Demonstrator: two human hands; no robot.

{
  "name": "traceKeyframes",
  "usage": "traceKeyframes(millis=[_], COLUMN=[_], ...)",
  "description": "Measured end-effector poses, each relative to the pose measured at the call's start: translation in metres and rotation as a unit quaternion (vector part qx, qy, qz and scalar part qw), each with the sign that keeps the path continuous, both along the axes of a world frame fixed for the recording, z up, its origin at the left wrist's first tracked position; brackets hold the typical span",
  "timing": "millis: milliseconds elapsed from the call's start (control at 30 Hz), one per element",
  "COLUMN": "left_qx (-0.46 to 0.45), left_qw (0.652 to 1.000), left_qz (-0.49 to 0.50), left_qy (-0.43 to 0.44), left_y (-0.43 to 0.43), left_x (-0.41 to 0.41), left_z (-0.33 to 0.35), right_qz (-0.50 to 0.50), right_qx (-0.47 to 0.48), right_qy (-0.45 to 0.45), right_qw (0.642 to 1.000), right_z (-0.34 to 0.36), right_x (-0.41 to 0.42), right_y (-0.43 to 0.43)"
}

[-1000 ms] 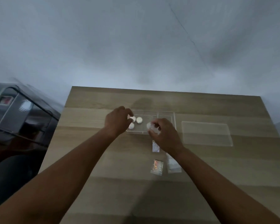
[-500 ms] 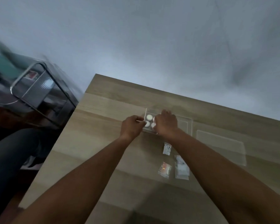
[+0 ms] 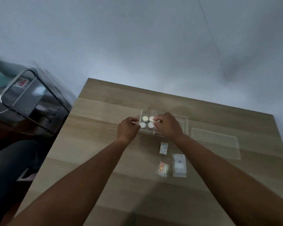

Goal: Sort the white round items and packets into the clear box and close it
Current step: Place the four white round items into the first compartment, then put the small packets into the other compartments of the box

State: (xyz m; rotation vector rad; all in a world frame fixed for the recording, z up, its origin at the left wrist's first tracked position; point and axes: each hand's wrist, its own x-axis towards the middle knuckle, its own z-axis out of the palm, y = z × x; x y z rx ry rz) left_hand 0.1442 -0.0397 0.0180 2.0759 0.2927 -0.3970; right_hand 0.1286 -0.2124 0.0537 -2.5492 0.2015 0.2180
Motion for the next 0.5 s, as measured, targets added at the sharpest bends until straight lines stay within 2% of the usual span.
traceKeyframes(millis=[100, 200, 300, 400, 500], left_qx=[0.028, 0.022, 0.031, 0.085, 0.124], left_qw=[0.999, 0.996, 0.99, 0.971, 0.959], left_qz=[0.007, 0.005, -0.083, -0.201, -0.243], left_qy=[-0.039, -0.086, -0.107, -0.101, -0.075], left_y=[0.0, -0.002, -0.006, -0.012, -0.022], left_x=[-0.008, -0.028, -0.056, -0.083, -0.104], left_z=[0.002, 0.005, 0.001, -0.008, -0.015], right_qz=[-0.014, -0.03, -0.038, -0.055, -0.072], right_qx=[0.043, 0.041, 0.043, 0.044, 0.044], right_qy=[-0.029, -0.001, 0.035, 0.063, 0.06], right_qw=[0.999, 0.999, 0.998, 0.996, 0.995], right_z=[0.007, 0.008, -0.001, -0.017, -0.032], right_x=[-0.021, -0.045, -0.07, -0.086, -0.094], right_y=[-0.021, -0.042, -0.056, -0.062, -0.059])
